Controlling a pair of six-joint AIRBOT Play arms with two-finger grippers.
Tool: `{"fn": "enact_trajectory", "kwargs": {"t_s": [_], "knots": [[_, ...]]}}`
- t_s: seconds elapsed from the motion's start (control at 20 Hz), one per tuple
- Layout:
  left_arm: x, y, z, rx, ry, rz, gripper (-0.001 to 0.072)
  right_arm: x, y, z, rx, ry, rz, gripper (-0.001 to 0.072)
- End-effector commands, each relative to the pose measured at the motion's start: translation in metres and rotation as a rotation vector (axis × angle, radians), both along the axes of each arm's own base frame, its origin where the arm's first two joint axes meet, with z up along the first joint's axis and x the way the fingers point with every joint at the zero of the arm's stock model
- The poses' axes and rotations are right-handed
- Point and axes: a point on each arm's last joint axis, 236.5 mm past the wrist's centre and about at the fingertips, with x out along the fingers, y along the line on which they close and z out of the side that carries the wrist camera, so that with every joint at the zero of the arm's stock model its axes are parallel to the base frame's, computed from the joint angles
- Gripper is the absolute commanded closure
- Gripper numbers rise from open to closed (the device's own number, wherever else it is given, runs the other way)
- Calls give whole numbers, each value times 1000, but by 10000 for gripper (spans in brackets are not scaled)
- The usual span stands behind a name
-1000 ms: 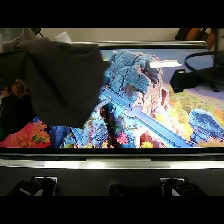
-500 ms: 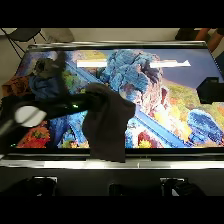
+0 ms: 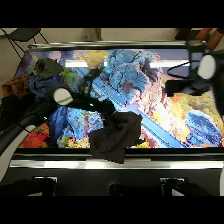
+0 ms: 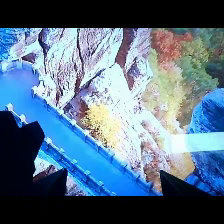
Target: Fold the shirts.
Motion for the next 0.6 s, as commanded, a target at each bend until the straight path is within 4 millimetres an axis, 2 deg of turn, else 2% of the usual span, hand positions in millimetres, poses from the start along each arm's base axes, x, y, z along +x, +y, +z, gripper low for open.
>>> {"fn": "enact_trajectory", "kwargs": {"t_s": [0.0,0.05,0.1,0.2,0.35,0.45,0.55], "knots": [[1,104,-15,208,148,54,4,11,53,-73,148,214,117,44],[-16,124,-33,244,247,59,4,7,72,-87,213,274,157,44],[-34,136,-54,269,327,60,5,3,91,-99,282,329,192,43],[-74,146,-99,290,455,68,13,-2,116,-114,381,400,234,41],[-137,130,-146,207,630,47,14,-1,127,-122,421,416,253,36],[-157,117,-163,156,669,46,82,3,127,-122,420,400,257,32],[-165,108,-175,150,659,44,82,5,128,-122,423,391,257,28]]}}
